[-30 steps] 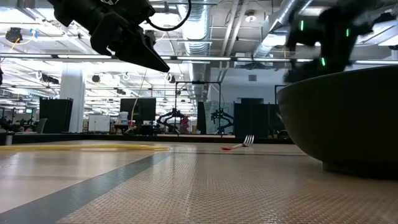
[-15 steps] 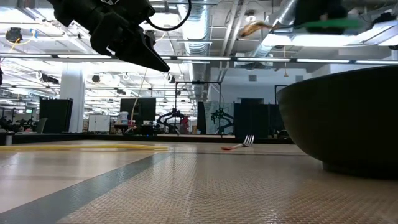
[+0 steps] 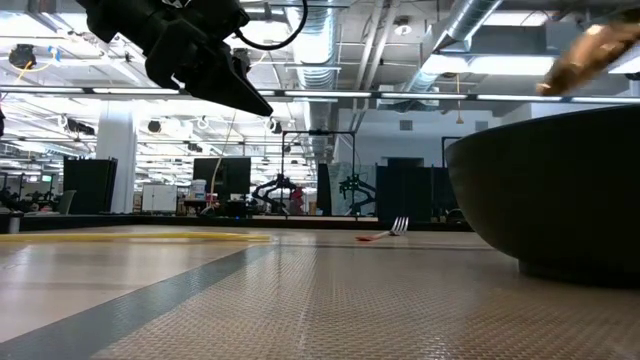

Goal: Pick & Place Utensil
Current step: Put the green spoon into the black bowl

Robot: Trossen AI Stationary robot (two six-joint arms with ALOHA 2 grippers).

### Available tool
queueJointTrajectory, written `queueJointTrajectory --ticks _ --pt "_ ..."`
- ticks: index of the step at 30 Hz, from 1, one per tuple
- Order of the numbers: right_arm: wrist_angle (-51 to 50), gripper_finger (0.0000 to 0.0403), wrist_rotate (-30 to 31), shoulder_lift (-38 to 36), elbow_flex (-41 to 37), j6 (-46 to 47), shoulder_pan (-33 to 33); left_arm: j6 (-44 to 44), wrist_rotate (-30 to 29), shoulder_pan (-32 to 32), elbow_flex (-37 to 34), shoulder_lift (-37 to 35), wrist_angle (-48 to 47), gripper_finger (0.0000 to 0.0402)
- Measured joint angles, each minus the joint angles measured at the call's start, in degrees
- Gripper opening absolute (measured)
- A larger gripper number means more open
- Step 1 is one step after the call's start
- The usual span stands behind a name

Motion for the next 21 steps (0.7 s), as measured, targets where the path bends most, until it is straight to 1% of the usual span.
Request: queueJointTrajectory --ticks 4,7,9,11,14,16,19,21 --pt "-3.4 0.0000 -0.8 1.9 0.0 -0.7 -1.6 0.0 0.0 0.0 0.0 0.0 0.2 0.0099" --pt "-4.5 0.0000 -1.3 2.8 0.0 -4.4 -4.3 -0.7 0.3 0.0 0.0 0.0 1.4 0.0099" --pt "-4.8 0.0000 -2.2 3.0 0.0 -7.6 -6.1 -3.1 2.5 0.0 0.0 0.0 3.2 0.0099" --pt "-4.8 0.0000 -3.0 3.3 0.0 -10.2 -8.1 -5.7 6.9 0.0 0.0 0.0 5.7 0.0099" --pt "-5.3 0.0000 -5.0 4.4 0.0 -13.2 -10.3 -7.7 15.0 -0.1 0.0 0.2 9.4 0.0099" --pt "-4.6 0.0000 -7.5 5.7 0.0 -15.5 -11.4 -8.9 20.7 -0.4 0.0 1.1 14.4 0.0098" --pt "-4.6 0.0000 -10.8 7.5 0.0 -18.3 -12.5 -9.5 30.7 -1.8 0.0 4.4 23.8 0.0093" --pt "-4.9 0.0000 -11.9 8.0 0.0 -18.4 -12.7 -9.5 35.2 -3.3 0.0 7.8 29.5 0.0087"
